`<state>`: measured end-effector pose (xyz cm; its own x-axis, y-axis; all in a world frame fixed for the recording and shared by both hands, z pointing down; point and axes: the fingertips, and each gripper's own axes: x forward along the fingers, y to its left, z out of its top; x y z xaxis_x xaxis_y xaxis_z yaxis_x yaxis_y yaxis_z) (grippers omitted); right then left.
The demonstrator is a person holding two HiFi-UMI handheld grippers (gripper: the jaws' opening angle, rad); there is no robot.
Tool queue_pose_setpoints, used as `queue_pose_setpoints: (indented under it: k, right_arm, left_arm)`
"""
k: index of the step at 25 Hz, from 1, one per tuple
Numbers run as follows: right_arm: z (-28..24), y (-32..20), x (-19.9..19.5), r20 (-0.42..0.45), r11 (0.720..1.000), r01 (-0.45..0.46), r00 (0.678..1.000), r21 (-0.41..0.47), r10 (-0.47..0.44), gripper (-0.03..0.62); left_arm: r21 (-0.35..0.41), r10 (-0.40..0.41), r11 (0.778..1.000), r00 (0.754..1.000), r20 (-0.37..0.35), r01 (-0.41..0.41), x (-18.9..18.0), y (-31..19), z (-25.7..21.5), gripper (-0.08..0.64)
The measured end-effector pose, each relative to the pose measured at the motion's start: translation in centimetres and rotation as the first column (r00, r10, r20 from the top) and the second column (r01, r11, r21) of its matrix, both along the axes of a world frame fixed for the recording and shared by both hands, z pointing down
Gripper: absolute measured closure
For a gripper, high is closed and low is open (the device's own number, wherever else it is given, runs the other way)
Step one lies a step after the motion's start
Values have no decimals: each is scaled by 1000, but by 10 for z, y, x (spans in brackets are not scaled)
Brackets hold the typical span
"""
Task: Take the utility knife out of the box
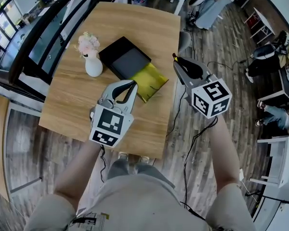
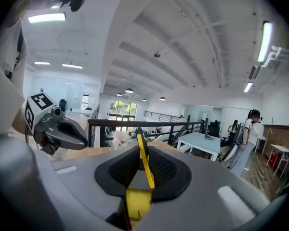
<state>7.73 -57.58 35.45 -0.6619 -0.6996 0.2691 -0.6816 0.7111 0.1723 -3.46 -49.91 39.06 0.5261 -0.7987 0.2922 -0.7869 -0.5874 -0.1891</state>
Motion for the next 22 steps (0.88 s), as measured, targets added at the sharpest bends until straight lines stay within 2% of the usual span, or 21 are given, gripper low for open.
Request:
queue_pose_setpoints:
  k: [11,17,22]
  right_arm:
    - [-53,89,23,175,996,-73,982,45,64,531]
    - [-60,130,26,205,998,-62,977,29,55,531]
    - [-52,159,32,237,996,-94,967,6,90,531]
  left_arm:
    - [121,44,992,998,-34,-39,17,44,-70,558]
    - [151,69,986,997,-24,-64,23,74,-85,558]
    - [182,61,982,995,-75,-47,24,99,-97,558]
